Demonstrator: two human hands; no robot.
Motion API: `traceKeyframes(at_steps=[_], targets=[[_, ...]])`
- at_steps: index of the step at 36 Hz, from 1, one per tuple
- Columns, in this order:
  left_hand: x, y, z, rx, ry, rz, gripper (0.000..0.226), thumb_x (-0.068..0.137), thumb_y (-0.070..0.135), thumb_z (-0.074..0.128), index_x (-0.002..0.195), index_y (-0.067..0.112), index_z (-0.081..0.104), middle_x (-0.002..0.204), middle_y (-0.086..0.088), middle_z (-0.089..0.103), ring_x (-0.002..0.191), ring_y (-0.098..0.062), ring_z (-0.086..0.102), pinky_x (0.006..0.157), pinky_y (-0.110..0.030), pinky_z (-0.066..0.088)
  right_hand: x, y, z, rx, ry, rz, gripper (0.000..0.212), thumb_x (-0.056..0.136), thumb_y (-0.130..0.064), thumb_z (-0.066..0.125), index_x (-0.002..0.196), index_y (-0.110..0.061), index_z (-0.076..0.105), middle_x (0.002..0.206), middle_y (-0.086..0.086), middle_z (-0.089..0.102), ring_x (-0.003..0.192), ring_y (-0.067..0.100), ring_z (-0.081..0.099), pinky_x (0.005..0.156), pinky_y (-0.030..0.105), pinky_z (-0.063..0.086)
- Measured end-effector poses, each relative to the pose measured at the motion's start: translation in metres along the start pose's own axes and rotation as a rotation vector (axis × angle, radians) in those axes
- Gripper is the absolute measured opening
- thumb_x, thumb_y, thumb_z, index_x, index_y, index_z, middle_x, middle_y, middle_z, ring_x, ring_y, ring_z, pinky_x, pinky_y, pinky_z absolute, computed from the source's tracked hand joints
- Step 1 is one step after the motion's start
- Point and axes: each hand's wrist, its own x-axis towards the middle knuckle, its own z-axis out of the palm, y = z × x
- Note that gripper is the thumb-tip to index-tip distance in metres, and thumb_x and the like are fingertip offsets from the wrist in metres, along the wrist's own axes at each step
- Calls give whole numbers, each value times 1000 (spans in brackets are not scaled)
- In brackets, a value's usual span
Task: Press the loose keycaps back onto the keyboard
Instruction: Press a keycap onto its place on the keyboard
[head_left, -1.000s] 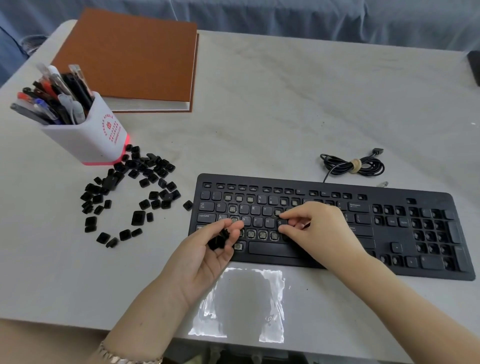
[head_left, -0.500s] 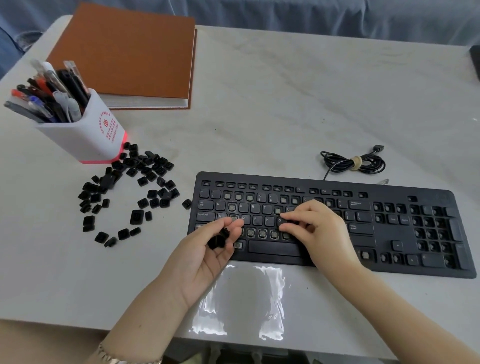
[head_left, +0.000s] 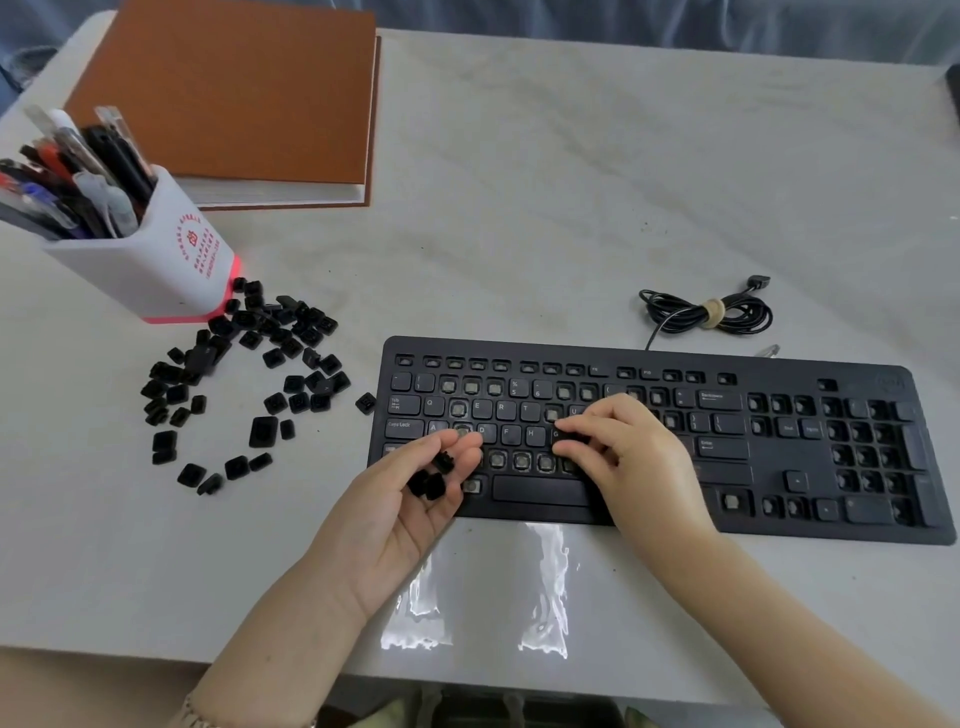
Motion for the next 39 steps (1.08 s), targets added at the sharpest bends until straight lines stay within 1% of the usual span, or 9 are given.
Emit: traceKeyframes(at_steps=[4, 12, 17, 21, 25, 27, 32, 36, 39], targets=[[1, -1, 0, 4, -7, 0, 13, 93, 9, 51, 92, 3, 62, 95, -14, 73, 67, -13, 70, 50, -17, 54, -3, -2, 0, -97, 16, -57, 18, 76, -25, 63, 88, -14, 72, 84, -4, 59, 64, 11, 57, 60, 22, 47], [0, 0, 0, -12, -11, -4, 12, 92, 9, 52, 93, 2, 63, 96, -16, 73, 70, -15, 71, 52, -18, 54, -1, 2, 0, -130, 43, -124, 18, 77, -22, 62, 88, -11, 71, 82, -3, 59, 68, 14, 58, 59, 26, 49], [0, 0, -1, -30, -4, -9, 12, 92, 8, 52, 92, 2, 63, 94, -15, 73, 69, -15, 71, 50, -18, 54, 0, -5, -1, -165, 54, -178, 15, 78, -16, 61, 80, -5, 71, 73, 2, 56, 61, 20, 55, 53, 27, 52], [-1, -1, -2, -60, 3, -19, 11, 92, 7, 53, 92, 2, 63, 94, -16, 73, 69, -15, 71, 51, -18, 54, 0, -7, 0, -262, -88, -118, 38, 89, -38, 38, 87, -11, 65, 81, -6, 50, 71, 8, 42, 59, 10, 35], [-2, 2, 1, -118, -10, -37, 14, 93, 5, 50, 96, -2, 62, 97, -19, 72, 71, -18, 71, 62, -23, 56, -2, -9, 0, -387, 104, -297, 15, 77, -13, 62, 66, -3, 63, 68, 6, 52, 58, 24, 50, 42, 21, 36], [-4, 7, 2, -150, -44, -36, 16, 90, 4, 49, 98, -3, 61, 101, -19, 70, 77, -20, 71, 68, -26, 56, -2, -7, 0, -410, 126, -349, 12, 78, -9, 65, 68, -2, 64, 68, 7, 53, 57, 27, 50, 44, 25, 39], [-12, 16, 8, -173, -141, 0, 34, 74, 4, 52, 108, -1, 59, 109, -17, 69, 97, -26, 69, 77, -31, 57, -8, -2, -3, -379, 66, -298, 32, 86, -27, 45, 86, -8, 71, 76, 3, 54, 64, 22, 50, 47, 24, 42], [-18, 17, 14, -188, -185, 6, 38, 73, -3, 48, 109, -2, 59, 110, -19, 68, 99, -29, 68, 80, -37, 55, -12, -3, -1, -248, 74, -194, 25, 82, -24, 56, 94, -10, 73, 82, 1, 56, 78, 16, 45, 62, 28, 48], [-21, 16, 15, -150, -197, 4, 39, 72, -3, 47, 109, -1, 60, 111, -18, 68, 99, -28, 68, 80, -38, 55, -13, -15, -5, -41, 90, -66, 28, 79, -22, 61, 102, -11, 72, 88, -4, 56, 88, 9, 45, 81, 13, 38]])
